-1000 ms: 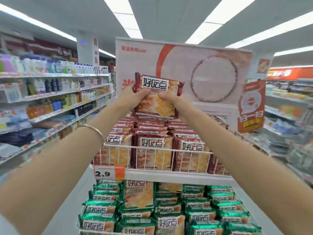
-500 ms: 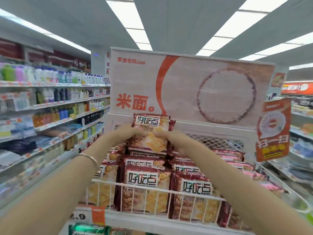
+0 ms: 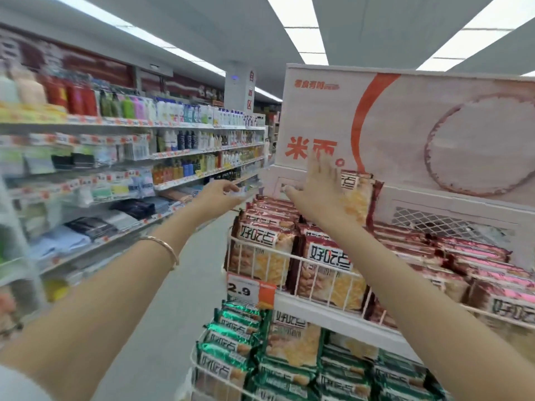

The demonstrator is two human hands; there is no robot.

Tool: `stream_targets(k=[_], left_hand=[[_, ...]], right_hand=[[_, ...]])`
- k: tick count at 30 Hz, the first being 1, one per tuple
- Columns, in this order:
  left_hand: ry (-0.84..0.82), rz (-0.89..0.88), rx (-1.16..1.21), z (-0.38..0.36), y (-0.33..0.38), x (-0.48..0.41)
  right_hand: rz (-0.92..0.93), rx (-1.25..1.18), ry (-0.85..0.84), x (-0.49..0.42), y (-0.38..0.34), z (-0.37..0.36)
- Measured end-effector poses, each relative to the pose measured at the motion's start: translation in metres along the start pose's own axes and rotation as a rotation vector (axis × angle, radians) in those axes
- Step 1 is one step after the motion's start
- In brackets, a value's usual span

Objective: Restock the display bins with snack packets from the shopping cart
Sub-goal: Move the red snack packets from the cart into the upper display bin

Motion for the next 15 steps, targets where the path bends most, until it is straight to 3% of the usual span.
stream_targets(k=[3, 8, 15], left_hand=[[0.095, 0.119, -0.049, 0.058, -0.075, 0.040], [0.087, 0.369, -0.261, 0.131, -0.217, 0.138], [0.031, 0.741, -0.231, 0.160, -0.373, 0.302]], right_hand=[[0.065, -0.029, -0.150, 0.011, -0.067, -0.050], [0.234, -0.084, -0.324, 0.068, -0.188, -0.149], [0.438, -0.166, -0.654, 0.211, -0.332, -0.285]])
Point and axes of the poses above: each hand's wrist, its own x-axis away from the middle knuckle, its own z-axis out of the back of the hand, y = z × x, the point moved 4 cm from there along -x, towards the middle knuckle, and after that the axes turned 7 degrees about z, right-handed, at the moved point
